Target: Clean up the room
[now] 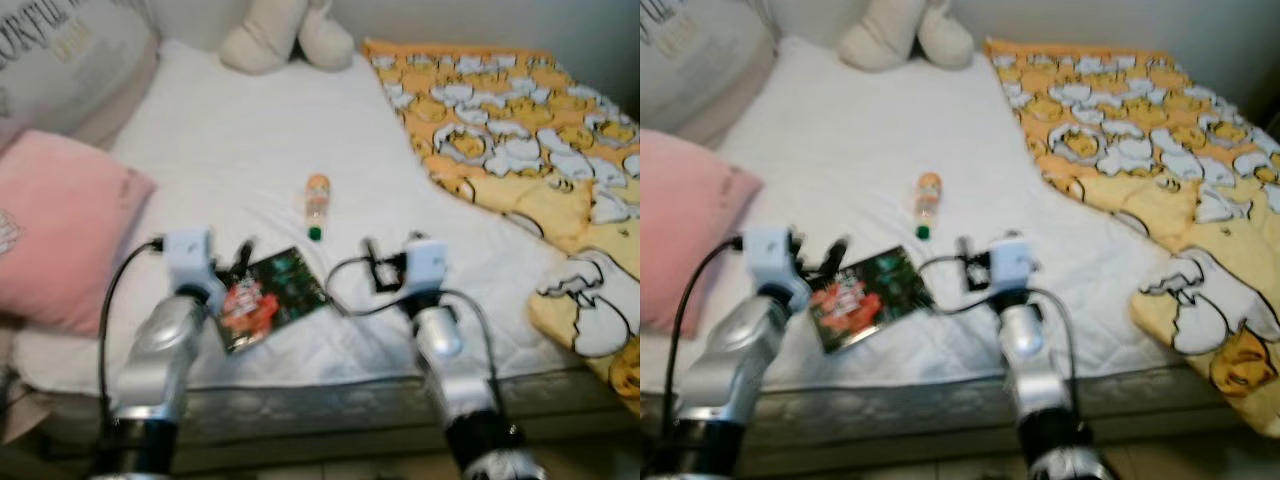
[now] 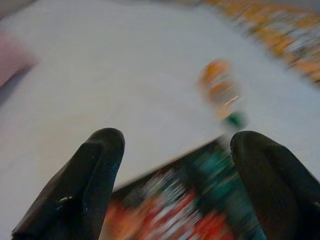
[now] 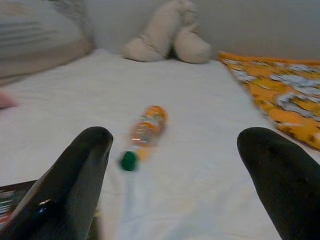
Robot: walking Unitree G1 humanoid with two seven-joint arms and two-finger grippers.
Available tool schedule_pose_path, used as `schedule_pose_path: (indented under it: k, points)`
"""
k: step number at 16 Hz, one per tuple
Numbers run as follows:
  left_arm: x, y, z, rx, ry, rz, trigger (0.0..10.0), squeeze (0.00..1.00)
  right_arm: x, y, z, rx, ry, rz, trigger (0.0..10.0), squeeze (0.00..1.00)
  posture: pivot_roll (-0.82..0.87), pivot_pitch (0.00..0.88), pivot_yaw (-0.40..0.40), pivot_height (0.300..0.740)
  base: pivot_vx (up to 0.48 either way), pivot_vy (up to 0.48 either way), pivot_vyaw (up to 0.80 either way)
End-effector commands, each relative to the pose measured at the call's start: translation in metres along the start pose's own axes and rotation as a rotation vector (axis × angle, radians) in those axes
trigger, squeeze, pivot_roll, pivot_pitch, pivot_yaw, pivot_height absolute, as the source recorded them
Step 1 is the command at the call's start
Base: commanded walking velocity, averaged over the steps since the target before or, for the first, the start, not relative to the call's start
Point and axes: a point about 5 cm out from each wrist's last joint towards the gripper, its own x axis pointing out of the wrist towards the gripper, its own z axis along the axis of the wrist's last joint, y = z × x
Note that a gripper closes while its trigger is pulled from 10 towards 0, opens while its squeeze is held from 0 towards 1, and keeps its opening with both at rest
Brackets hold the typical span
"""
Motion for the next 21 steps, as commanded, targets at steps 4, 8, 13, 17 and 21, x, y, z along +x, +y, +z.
schedule_pose_path:
  k: [4, 8, 13, 17, 21]
  points:
    - [0.009, 0.017, -0.022, -0.190, 0.103, 0.002, 10.0, 0.00, -0.019, -0.020, 0.000, -0.016, 0.013, -0.018, 10.0, 0.00, -0.03, 0.080, -0.032, 0.740, 0.000, 0.000, 0.00]
    - [0.019, 0.005, -0.046, -0.400, 0.166, -0.036, 10.0, 0.00, -0.044, -0.029, 0.004, 0.030, 0.051, 0.066, 10.0, 0.00, -0.13, 0.167, -0.082, 0.740, 0.000, 0.000, 0.00]
    - [0.028, 0.002, -0.052, -0.416, 0.166, 0.026, 10.0, 0.00, -0.071, -0.044, 0.008, -0.009, 0.124, 0.081, 10.0, 0.00, -0.22, 0.188, -0.117, 0.740, 0.000, 0.000, 0.00]
    - [0.031, 0.006, -0.047, -0.399, 0.141, 0.036, 10.0, 0.00, -0.082, -0.042, 0.008, -0.003, 0.160, 0.087, 10.0, 0.00, -0.23, 0.189, -0.113, 0.740, 0.000, 0.000, 0.00]
    - [0.027, 0.012, -0.035, -0.266, 0.089, 0.009, 10.0, 0.00, -0.088, -0.031, 0.003, 0.027, 0.197, 0.115, 10.0, 0.00, -0.19, 0.182, -0.098, 0.740, 0.000, 0.000, 0.00]
